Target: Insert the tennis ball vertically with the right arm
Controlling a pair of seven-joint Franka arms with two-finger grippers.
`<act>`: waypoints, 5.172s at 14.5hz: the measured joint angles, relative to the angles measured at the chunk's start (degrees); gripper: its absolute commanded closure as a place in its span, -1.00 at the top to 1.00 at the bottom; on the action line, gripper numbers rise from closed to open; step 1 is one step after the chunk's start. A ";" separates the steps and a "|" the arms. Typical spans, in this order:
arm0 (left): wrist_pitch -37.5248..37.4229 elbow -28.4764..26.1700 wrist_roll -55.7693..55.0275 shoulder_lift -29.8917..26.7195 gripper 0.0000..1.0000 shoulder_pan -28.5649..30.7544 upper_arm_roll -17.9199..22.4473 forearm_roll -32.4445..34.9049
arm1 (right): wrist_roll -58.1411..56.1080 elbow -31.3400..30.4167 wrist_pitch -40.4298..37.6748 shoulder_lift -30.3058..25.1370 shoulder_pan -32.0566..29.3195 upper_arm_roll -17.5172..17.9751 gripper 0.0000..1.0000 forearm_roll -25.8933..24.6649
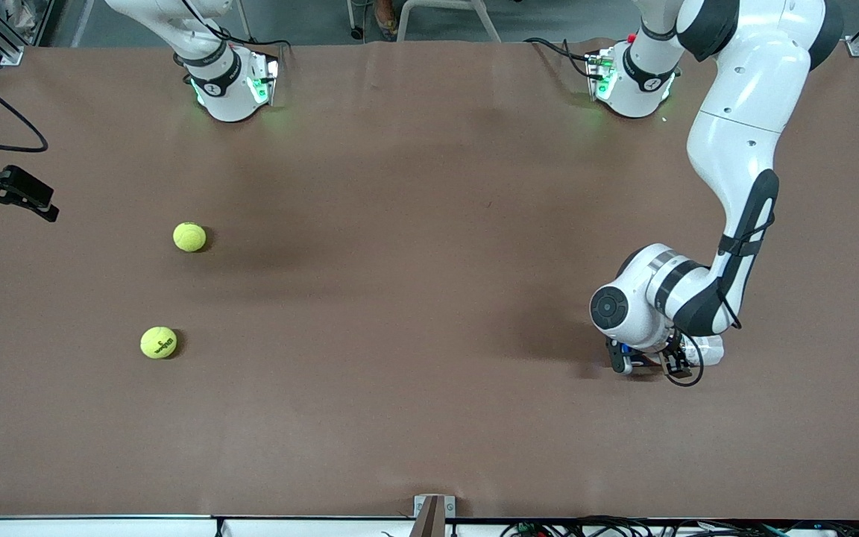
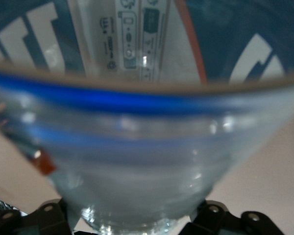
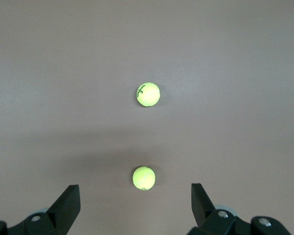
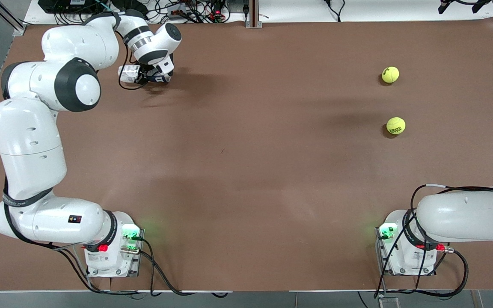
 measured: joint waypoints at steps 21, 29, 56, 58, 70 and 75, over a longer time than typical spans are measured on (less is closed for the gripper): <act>2.23 5.02 25.72 -6.97 0.29 3.91 -14.21 -42.46 | -0.16 -31.40 21.94 11.04 -0.26 -0.45 1.00 -0.10; 9.72 5.70 28.46 -3.63 0.34 -0.53 -19.97 -62.84 | -0.46 -33.73 27.45 17.19 -1.25 -0.72 1.00 -0.12; 27.52 6.29 68.63 8.99 0.32 -6.18 -20.15 -98.91 | -0.65 -2.66 1.72 19.07 3.29 0.39 -0.37 5.28; 27.53 6.29 68.66 8.99 0.31 -6.18 -20.15 -98.91 | -0.62 1.53 1.36 19.08 6.88 0.66 -0.38 8.75; 27.54 6.32 68.81 9.04 0.32 -6.18 -20.16 -98.94 | 10.69 6.32 26.64 25.31 25.91 0.92 -0.45 30.11; 27.41 6.31 68.85 9.06 0.32 -6.03 -20.18 -98.96 | 17.70 6.46 27.96 26.39 30.64 0.90 -0.45 32.02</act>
